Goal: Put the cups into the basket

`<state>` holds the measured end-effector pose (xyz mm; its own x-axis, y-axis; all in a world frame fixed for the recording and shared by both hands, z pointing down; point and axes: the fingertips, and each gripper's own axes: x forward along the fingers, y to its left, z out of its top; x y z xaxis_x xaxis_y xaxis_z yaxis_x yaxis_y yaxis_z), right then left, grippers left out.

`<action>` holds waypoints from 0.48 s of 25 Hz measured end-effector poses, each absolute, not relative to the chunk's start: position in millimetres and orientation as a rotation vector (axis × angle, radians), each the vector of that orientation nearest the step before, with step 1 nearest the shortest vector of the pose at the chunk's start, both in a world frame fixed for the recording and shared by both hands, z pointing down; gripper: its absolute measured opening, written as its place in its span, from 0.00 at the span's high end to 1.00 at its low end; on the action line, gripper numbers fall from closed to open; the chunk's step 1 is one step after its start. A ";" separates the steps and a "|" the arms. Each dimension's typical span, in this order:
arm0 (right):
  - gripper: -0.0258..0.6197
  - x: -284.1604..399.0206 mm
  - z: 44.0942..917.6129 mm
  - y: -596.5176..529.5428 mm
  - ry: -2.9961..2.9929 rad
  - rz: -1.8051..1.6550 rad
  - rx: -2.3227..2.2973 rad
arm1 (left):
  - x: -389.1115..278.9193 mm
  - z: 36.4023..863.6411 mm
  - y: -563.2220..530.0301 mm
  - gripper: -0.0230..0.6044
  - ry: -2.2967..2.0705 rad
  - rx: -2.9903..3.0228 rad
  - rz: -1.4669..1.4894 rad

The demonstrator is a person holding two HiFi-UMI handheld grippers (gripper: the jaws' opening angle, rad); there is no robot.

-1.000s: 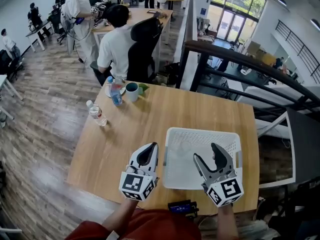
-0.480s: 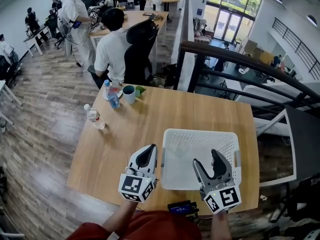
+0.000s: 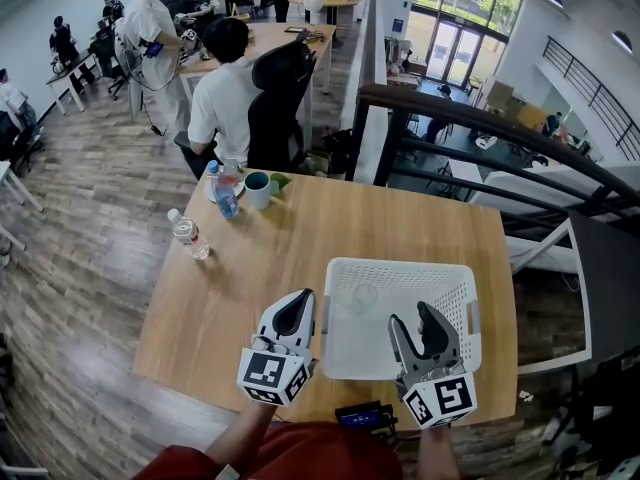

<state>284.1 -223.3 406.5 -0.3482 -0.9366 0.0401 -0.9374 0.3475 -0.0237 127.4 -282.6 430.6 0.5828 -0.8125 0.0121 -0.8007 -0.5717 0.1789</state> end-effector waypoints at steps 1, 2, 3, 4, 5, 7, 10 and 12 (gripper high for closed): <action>0.65 285.1 407.0 -223.5 -2.559 0.068 1.794 | 127.2 431.3 -282.4 0.95 -1.359 2.645 -0.107; 0.68 286.1 407.5 -223.5 -2.556 0.071 1.801 | 127.2 431.8 -282.1 0.95 -1.360 2.644 -0.107; 0.70 286.7 407.8 -223.5 -2.555 0.074 1.804 | 127.2 432.0 -281.7 0.95 -1.360 2.643 -0.108; 0.71 287.0 407.9 -223.5 -2.555 0.080 1.804 | 127.3 431.8 -281.3 0.95 -1.361 2.642 -0.110; 0.71 287.0 407.9 -223.6 -2.557 0.088 1.801 | 127.3 431.1 -281.1 0.95 -1.362 2.641 -0.111; 0.72 286.7 407.7 -224.1 -2.560 0.102 1.798 | 127.2 429.4 -280.6 0.95 -1.363 2.641 -0.114; 0.74 287.5 408.0 -224.4 -2.550 0.103 1.808 | 127.3 427.3 -279.5 0.95 -1.361 2.643 -0.119; 0.76 289.0 407.8 -224.8 -2.541 0.097 1.818 | 127.9 425.8 -278.9 0.95 -1.359 2.646 -0.122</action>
<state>289.0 -224.8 407.8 -0.3234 -0.9450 0.0488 -0.9460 0.3216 -0.0417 127.9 -278.9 425.8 0.5825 -0.8128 0.0027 -0.7994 -0.5723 0.1825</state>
